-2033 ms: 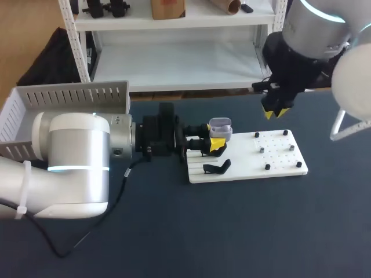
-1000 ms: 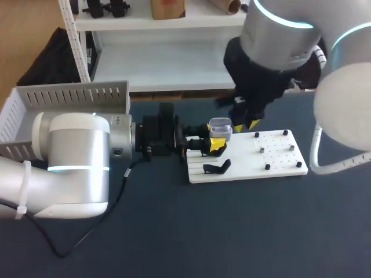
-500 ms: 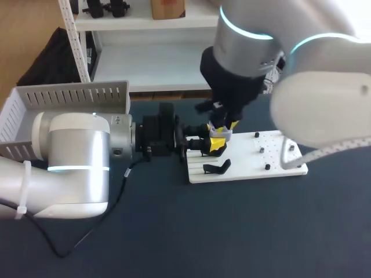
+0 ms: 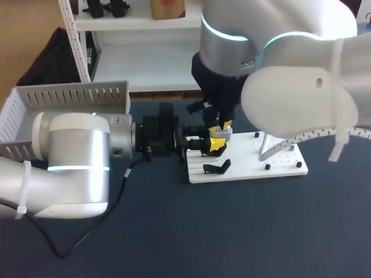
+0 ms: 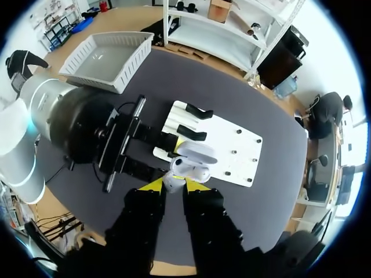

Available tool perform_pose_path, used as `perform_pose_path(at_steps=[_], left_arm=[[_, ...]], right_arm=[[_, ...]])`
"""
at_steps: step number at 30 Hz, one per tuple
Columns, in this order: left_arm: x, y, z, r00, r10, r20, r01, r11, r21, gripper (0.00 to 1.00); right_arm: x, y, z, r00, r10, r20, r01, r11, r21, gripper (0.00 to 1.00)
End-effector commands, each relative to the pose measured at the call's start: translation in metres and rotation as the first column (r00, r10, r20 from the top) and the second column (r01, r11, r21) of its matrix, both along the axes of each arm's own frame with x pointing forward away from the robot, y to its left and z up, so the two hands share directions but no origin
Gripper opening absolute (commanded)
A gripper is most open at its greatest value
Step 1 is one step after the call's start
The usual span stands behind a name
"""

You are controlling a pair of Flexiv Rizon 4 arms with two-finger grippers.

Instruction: Pick up each earbud case from the left stands, insert the matching earbuds, close the lid, and place the case in the box.

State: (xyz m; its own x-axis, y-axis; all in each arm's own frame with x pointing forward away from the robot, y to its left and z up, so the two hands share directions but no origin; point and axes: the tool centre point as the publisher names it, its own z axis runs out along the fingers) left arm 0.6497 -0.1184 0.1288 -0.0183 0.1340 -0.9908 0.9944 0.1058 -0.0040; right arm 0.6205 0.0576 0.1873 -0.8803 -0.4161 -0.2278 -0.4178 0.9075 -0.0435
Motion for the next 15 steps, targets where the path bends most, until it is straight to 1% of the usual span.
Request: perform_pose_path(at_steps=[1, 15], left_arm=[[-0.0011, -0.0003, -0.0004, 1.000, 0.006, 0.002, -0.006, 1.000, -0.003, 0.00], [-0.0011, -0.0003, -0.0004, 1.000, 0.006, 0.002, -0.006, 1.000, -0.003, 0.00]], right_arm=[[0.0059, 0.0012, -0.0041, 1.000, -0.011, -0.003, 0.011, 1.000, -0.004, 0.00], [0.0121, -0.0036, -0.0095, 0.999, -0.036, -0.009, 0.036, 0.999, -0.002, 0.00]])
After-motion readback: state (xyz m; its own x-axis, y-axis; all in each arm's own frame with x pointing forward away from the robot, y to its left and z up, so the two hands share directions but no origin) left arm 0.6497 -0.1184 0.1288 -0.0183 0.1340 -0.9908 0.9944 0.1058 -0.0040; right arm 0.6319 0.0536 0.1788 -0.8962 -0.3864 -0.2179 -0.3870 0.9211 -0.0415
